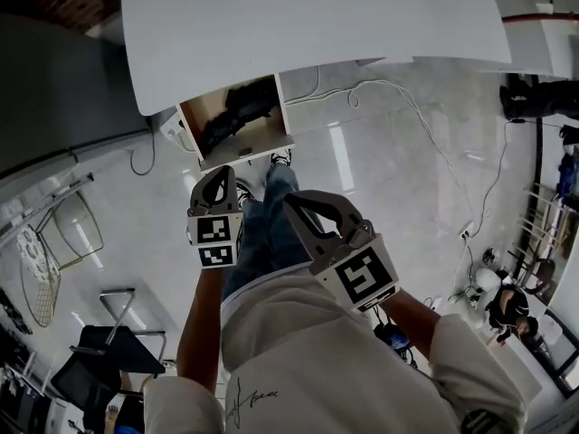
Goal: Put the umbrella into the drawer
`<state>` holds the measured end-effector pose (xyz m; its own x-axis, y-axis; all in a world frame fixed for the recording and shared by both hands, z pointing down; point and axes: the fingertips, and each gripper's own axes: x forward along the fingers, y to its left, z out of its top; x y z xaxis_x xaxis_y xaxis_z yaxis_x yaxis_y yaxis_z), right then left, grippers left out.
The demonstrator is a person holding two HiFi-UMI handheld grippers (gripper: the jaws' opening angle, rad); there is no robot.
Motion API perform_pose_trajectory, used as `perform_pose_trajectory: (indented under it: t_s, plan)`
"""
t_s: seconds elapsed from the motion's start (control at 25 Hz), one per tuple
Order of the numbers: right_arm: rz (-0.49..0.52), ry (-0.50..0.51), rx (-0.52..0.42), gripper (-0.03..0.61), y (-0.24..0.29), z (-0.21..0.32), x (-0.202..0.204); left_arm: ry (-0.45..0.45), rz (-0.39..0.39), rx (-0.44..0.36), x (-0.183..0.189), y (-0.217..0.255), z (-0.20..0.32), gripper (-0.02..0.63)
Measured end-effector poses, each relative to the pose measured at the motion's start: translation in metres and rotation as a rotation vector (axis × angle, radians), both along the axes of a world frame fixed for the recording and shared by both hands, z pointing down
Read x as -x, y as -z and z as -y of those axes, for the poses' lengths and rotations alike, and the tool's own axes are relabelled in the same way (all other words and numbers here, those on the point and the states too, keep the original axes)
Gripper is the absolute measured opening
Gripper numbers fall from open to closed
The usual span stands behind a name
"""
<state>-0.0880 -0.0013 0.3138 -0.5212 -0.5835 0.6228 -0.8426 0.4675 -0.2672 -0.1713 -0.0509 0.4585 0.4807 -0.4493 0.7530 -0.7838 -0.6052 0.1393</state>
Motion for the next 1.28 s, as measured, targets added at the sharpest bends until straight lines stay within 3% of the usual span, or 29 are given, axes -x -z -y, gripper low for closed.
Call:
perform_pose_trajectory:
  t_s: [0.68,1.28]
  plan:
    - [-0.024,-0.018,-0.123,0.009,0.051,-0.014,0.002,-0.009,-0.084,-0.113,0.015,0.107,-0.041,0.018]
    - [-0.033,-0.044,-0.234,0.009,0.093,-0.020,0.013,0.079,-0.218,-0.262,0.053,0.194,-0.042,0.018]
